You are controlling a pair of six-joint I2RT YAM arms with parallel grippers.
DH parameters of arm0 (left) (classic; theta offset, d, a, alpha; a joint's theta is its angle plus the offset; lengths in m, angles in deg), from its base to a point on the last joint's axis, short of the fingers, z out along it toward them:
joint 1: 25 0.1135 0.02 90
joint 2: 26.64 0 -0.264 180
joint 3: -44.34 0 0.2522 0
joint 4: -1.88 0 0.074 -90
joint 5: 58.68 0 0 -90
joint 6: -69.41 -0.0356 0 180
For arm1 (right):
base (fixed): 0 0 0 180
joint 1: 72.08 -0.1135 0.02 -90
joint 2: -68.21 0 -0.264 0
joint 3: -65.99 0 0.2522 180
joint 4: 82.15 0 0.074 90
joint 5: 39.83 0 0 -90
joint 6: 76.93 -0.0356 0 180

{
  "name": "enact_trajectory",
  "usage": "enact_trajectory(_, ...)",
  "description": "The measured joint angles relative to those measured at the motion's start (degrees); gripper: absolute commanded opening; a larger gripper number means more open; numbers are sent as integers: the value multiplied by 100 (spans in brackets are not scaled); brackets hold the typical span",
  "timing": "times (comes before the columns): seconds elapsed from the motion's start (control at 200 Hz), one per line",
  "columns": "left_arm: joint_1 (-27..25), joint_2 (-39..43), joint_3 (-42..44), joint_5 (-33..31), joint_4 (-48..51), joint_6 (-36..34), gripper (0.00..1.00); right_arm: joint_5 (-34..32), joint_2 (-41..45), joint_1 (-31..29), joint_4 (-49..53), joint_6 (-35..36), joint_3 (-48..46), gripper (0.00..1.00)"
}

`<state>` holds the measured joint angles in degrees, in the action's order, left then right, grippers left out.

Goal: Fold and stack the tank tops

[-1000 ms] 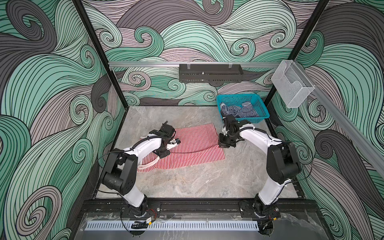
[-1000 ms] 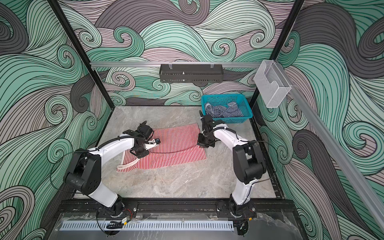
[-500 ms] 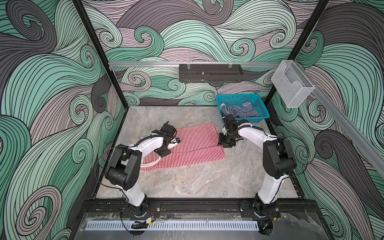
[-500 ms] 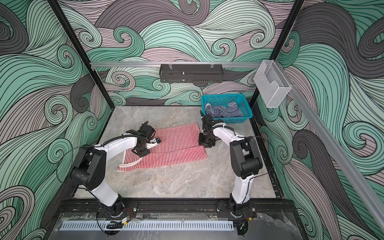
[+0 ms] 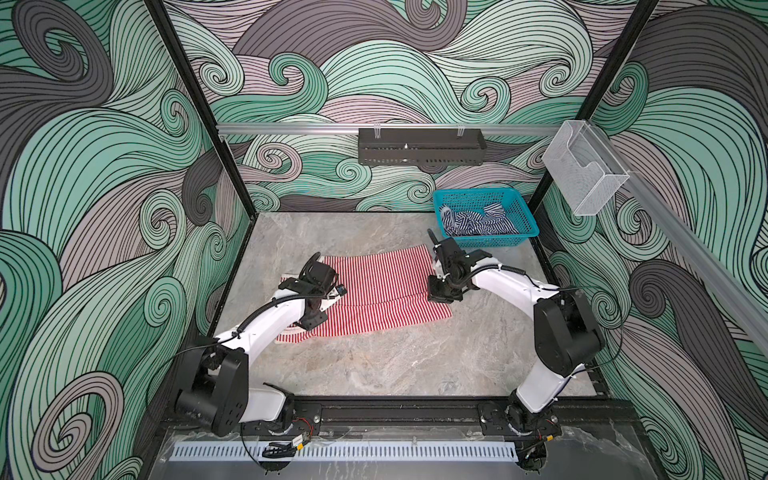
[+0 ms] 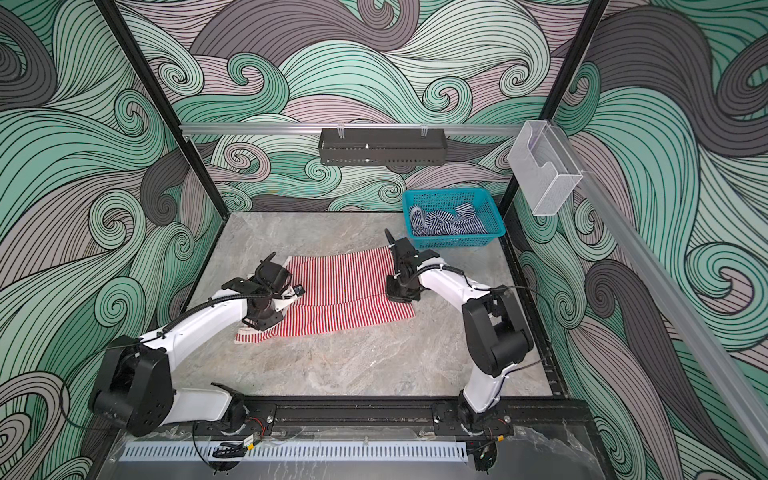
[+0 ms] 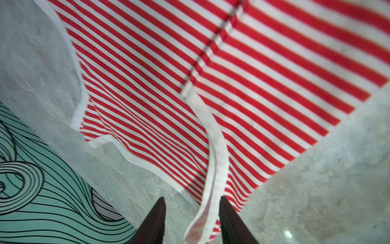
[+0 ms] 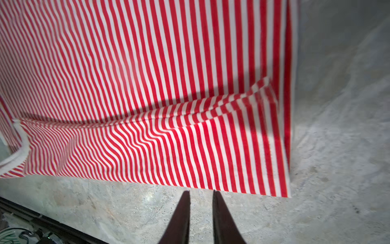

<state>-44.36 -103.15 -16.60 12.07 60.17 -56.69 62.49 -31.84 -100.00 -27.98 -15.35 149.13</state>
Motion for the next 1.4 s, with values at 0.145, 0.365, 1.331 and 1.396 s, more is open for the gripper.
enact_trajectory(0.145, 310, 114, 522, 63, 144, -129, 45, 31, -197, -85, -179, -111, -262, 23)
enact_trajectory(0.365, 933, 48, 780, 35, -192, -372, 44, -68, -284, -107, -284, -177, -411, 35)
enact_trajectory(1.331, 1266, 343, 1449, -564, -568, -1110, 43, -507, 942, -1226, 704, -398, -1930, 37)
enact_trajectory(1.396, 1274, 509, 1423, -555, -472, -1110, 44, -614, 1189, -1224, 1032, -398, -1810, 40)
